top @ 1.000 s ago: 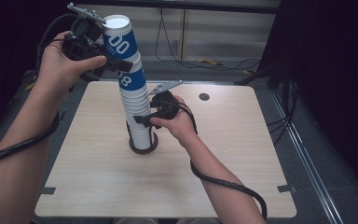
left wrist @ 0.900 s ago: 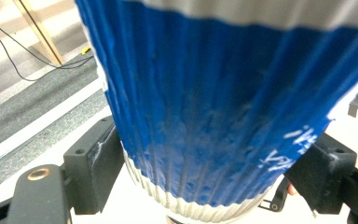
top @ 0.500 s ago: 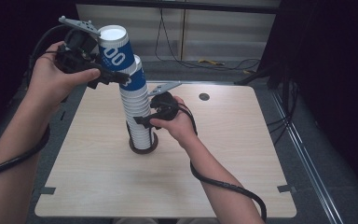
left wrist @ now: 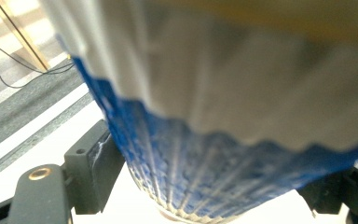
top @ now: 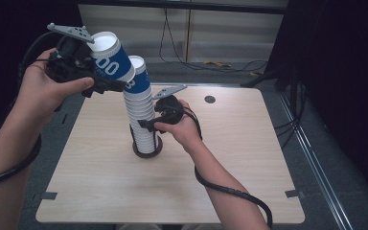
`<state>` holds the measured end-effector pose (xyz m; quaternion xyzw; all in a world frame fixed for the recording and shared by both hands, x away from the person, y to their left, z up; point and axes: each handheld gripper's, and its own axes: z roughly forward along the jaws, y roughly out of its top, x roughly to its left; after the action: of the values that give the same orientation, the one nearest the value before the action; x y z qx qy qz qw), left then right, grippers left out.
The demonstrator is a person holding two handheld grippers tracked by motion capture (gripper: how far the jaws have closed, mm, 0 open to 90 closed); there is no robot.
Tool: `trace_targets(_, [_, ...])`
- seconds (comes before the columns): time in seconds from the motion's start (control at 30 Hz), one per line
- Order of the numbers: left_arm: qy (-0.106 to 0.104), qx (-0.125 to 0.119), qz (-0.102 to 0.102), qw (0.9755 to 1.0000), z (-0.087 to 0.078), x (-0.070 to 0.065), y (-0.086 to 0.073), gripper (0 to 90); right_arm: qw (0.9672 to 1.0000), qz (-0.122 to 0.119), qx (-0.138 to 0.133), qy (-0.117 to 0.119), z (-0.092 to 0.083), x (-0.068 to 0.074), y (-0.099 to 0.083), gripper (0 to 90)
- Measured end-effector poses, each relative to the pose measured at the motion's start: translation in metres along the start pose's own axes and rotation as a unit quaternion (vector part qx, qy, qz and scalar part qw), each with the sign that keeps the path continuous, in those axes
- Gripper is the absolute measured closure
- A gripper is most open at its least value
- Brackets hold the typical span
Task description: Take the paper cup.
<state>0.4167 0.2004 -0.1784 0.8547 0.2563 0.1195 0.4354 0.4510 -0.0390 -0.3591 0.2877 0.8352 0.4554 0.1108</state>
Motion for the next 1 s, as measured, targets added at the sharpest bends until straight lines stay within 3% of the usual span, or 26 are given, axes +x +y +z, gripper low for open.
trace_targets(0.4, [-0.011,-0.001,-0.006,0.9999,-0.008,-0.003,-0.027,21.0,1.0000,-0.004,-0.006,0.006,-0.006,0.002,0.000,19.9])
trace_targets(0.7, [-0.023,0.009,-0.010,0.9996,0.001,-0.004,-0.058,22.0,0.9999,-0.011,-0.006,0.010,-0.012,0.003,-0.003,19.8])
trace_targets(1.0, [-0.025,0.027,0.001,0.9993,0.010,-0.010,-0.071,22.8,0.9997,-0.021,-0.003,0.015,-0.024,0.003,-0.007,19.6])
